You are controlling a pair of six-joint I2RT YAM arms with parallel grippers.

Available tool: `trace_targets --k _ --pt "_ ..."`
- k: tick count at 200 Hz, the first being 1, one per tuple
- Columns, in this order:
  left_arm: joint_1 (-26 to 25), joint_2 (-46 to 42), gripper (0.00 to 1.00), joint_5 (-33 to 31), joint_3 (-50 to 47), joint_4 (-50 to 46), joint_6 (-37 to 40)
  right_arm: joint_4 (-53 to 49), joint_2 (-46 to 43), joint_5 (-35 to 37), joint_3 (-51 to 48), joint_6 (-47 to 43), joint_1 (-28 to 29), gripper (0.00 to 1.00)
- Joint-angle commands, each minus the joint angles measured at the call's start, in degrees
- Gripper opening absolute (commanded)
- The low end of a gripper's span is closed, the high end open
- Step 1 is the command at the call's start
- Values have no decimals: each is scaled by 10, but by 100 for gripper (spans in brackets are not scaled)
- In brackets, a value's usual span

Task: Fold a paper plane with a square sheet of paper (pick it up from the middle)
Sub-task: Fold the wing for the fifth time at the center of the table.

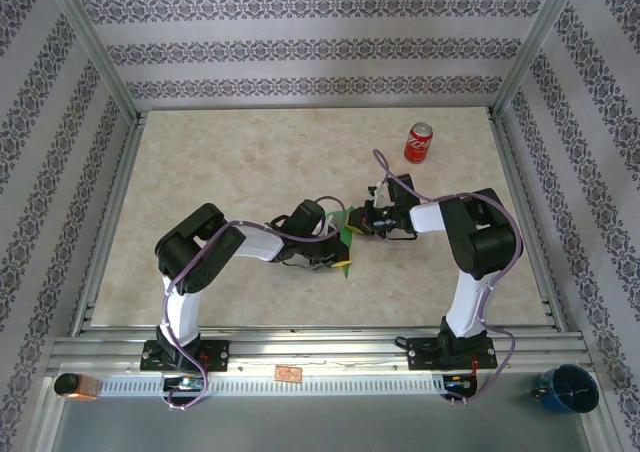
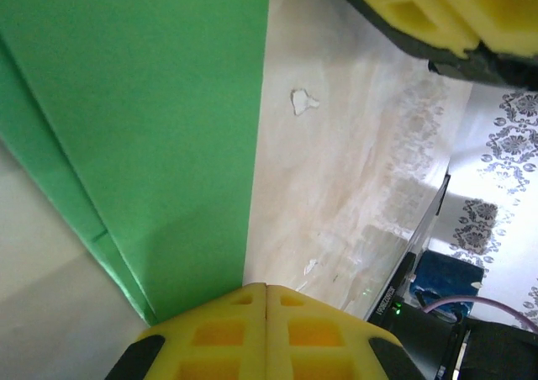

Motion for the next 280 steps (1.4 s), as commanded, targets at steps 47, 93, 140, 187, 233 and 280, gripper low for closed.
trace_targets --k 47,93,140,187,233,280 --pt "-29 -13 0 5 -24 12 -9 -35 21 39 -12 -14 18 10" --pt "-43 -21 0 -7 -23 -26 9 -37 23 44 -14 -14 18 10" --pt "-59 -35 0 -18 -21 -88 38 -43 19 47 -14 -17 18 10" --pt "-74 -42 0 -14 -24 -87 39 -44 19 49 -13 -17 18 10" --pt "-79 -51 0 -40 -27 -130 54 -37 10 38 -19 -14 19 10" --pt "-78 -62 0 -44 -50 -138 64 -38 -36 12 -15 -18 21 12"
